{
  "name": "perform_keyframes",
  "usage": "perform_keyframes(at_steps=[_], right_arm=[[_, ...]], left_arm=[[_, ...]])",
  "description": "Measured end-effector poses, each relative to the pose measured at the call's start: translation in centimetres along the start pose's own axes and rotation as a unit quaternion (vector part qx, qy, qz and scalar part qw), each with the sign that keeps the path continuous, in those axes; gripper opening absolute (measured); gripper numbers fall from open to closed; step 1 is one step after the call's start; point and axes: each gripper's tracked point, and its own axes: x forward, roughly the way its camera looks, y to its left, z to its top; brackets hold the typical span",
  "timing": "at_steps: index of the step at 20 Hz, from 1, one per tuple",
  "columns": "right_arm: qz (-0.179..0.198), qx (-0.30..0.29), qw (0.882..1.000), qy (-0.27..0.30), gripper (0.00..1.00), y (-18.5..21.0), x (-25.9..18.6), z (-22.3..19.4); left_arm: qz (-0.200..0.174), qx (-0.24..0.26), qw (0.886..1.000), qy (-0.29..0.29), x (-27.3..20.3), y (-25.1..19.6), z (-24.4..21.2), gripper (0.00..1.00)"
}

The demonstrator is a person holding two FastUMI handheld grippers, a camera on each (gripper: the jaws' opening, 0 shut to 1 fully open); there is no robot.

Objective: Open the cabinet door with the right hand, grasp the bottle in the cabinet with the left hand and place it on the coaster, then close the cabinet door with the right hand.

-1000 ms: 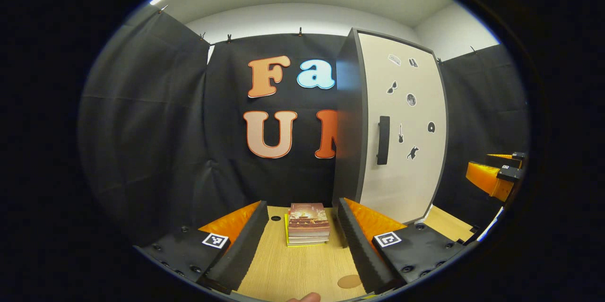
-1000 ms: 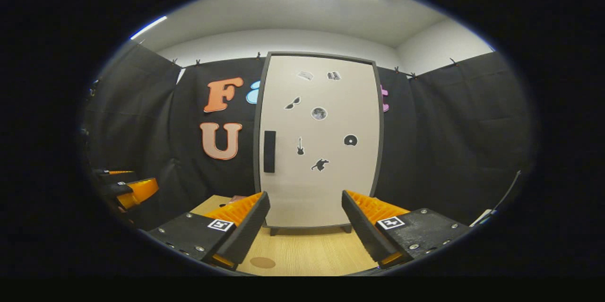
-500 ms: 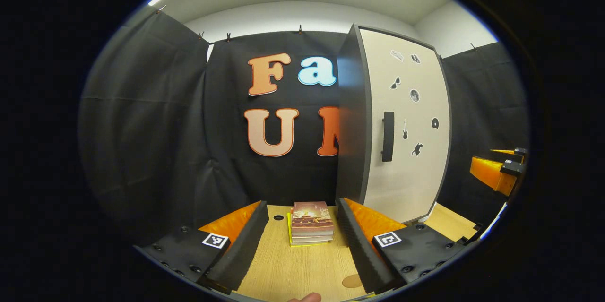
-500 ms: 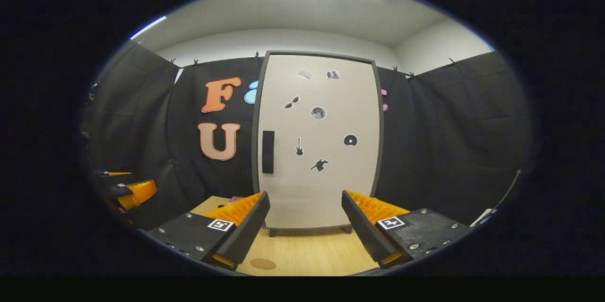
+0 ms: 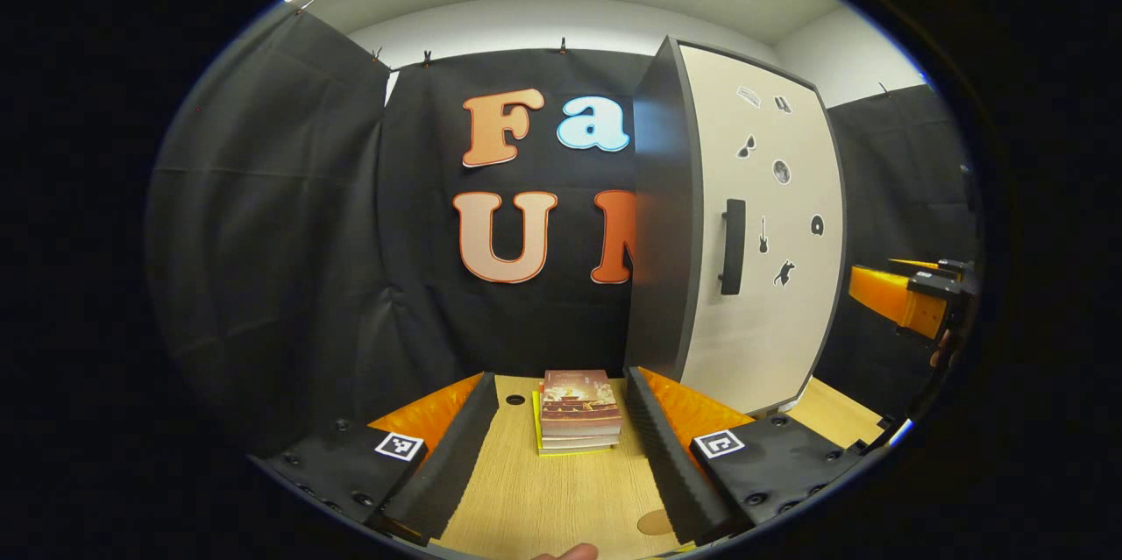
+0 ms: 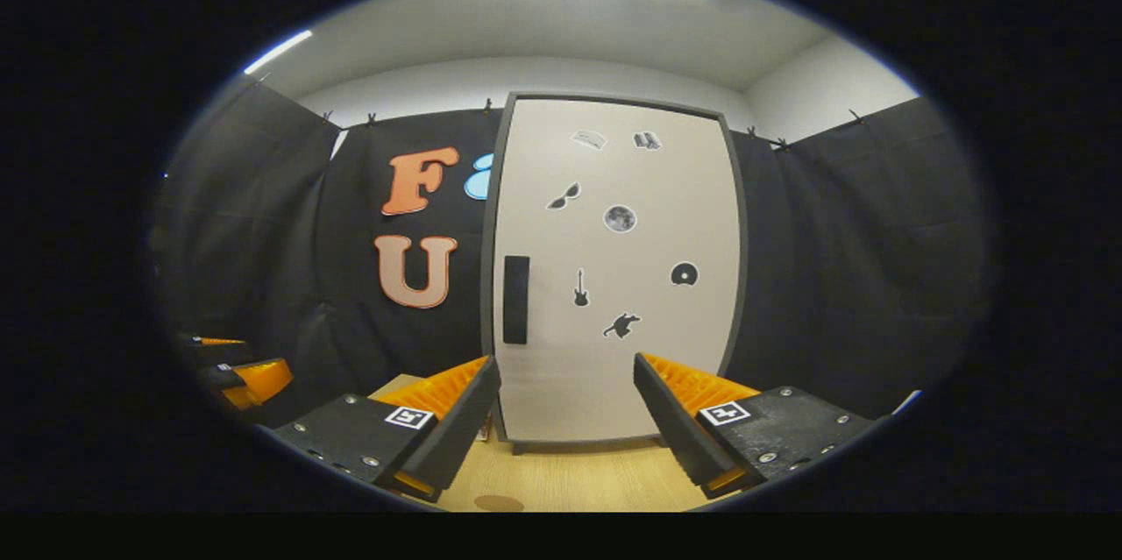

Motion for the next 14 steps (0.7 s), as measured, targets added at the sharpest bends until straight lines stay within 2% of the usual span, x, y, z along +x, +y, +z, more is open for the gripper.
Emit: perform_keyframes(at_steps=[1,2,5,6,7,8,10,14], right_arm=[[0.003,-0.001,1.000,-0.003,0.90,0.4,1.1,0.3],[0.007,0.001,1.000,-0.004,0.95,0.9,2.2,0.7],[0.017,0.007,1.000,-0.014,0.95,2.3,5.6,1.6],[0.018,0.005,1.000,-0.013,0.90,2.7,6.8,1.5],[0.017,0.003,1.000,-0.010,0.94,2.9,8.2,1.5],[0.015,0.001,1.000,-0.008,0.95,3.1,9.3,1.6],[0.013,0.006,1.000,-0.010,0.95,3.6,11.7,1.7],[0.013,0.015,1.000,0.003,0.95,4.5,16.0,1.1]], left_arm=[[0.001,-0.001,1.000,0.002,0.4,0.3,-0.1,0.96],[0.002,-0.002,1.000,0.003,0.6,0.5,-0.2,0.96],[0.006,-0.006,1.000,0.011,1.4,1.6,-0.7,0.96],[0.007,-0.007,1.000,0.012,1.6,2.1,-0.7,0.96],[0.011,-0.007,1.000,0.012,1.7,2.7,-0.8,0.96],[0.015,-0.006,1.000,0.011,1.9,3.4,-0.8,0.99],[0.024,-0.005,1.000,0.010,2.3,4.7,-0.9,0.96],[0.041,-0.007,0.999,0.018,3.1,7.4,-1.4,0.96]])
